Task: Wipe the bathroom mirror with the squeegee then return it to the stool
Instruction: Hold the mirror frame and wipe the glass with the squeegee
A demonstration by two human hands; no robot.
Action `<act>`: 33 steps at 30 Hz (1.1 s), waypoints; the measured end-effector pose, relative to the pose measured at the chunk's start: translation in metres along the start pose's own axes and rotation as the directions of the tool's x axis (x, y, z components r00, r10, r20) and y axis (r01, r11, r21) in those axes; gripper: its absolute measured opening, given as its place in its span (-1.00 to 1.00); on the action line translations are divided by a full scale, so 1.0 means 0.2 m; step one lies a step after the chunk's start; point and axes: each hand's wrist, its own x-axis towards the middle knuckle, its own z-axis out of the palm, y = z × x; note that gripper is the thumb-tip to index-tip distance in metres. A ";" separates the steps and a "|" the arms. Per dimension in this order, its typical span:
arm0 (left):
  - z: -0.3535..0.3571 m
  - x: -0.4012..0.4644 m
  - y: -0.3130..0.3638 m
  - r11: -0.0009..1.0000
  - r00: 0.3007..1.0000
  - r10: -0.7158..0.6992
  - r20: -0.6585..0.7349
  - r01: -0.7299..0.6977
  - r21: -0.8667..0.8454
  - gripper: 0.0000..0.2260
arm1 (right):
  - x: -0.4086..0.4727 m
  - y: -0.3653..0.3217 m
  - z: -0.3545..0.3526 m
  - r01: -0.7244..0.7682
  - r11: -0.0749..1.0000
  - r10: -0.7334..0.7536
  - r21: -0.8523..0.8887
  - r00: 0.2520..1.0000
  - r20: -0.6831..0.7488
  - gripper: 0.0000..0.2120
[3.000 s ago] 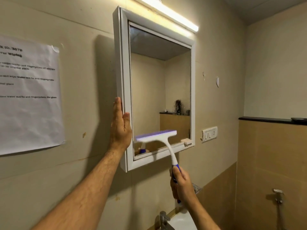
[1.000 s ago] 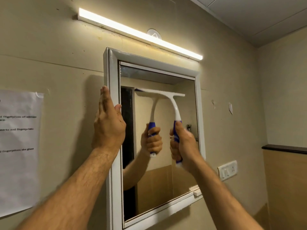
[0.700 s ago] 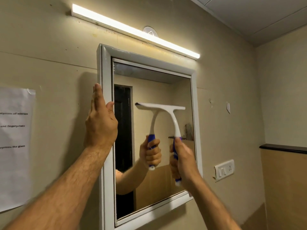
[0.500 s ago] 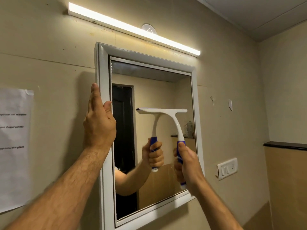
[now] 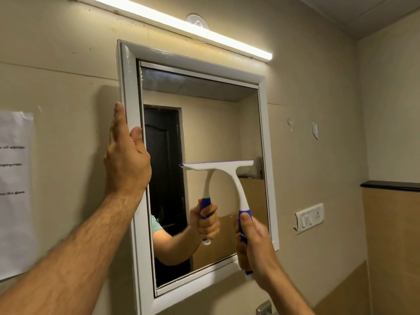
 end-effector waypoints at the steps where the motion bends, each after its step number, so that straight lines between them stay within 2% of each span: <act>1: 0.00 0.00 0.00 1.000 1.000 0.004 -0.001 -0.004 0.005 -0.53 | 0.03 -0.03 -0.01 0.014 1.000 -0.014 -0.011 1.000 0.003 -0.60; 7: 0.00 -0.01 0.01 1.000 1.000 -0.001 -0.011 0.001 0.001 -0.54 | 0.14 -0.20 -0.03 0.025 0.998 -0.023 -0.056 0.999 0.037 -0.59; 11: 0.00 -0.02 -0.01 1.000 1.000 0.001 -0.007 -0.001 -0.019 -0.55 | 0.00 -0.02 -0.07 -0.004 0.999 0.005 -0.053 1.000 0.028 -0.59; 15: -0.01 -0.05 -0.02 0.999 1.000 -0.012 -0.014 0.011 -0.038 -0.56 | -0.13 0.14 -0.09 -0.119 0.988 0.113 -0.101 0.992 -0.063 -0.59; 19: -0.01 -0.07 -0.03 0.998 1.000 -0.027 -0.013 0.026 -0.049 -0.56 | -0.03 -0.03 -0.09 -0.042 0.995 0.041 -0.086 0.999 -0.018 -0.56; 23: -0.02 -0.10 -0.03 0.998 0.999 -0.044 -0.008 0.043 -0.049 -0.56 | 0.06 -0.15 -0.10 -0.048 0.998 0.049 -0.051 0.999 0.021 -0.59; 28: -0.02 -0.13 -0.03 0.998 0.999 -0.043 -0.028 0.042 -0.049 -0.57 | -0.12 0.08 -0.14 -0.115 0.991 0.116 -0.073 0.993 -0.001 -0.55; 31: -0.03 -0.14 -0.03 0.999 0.998 -0.043 -0.043 0.041 -0.033 -0.58 | -0.21 0.18 -0.16 -0.196 0.980 0.196 -0.041 0.981 -0.011 -0.62; 33: -0.03 -0.14 -0.03 0.999 0.998 -0.043 -0.052 0.042 -0.019 -0.58 | -0.18 0.17 -0.16 -0.190 0.981 0.190 -0.037 0.982 -0.001 -0.62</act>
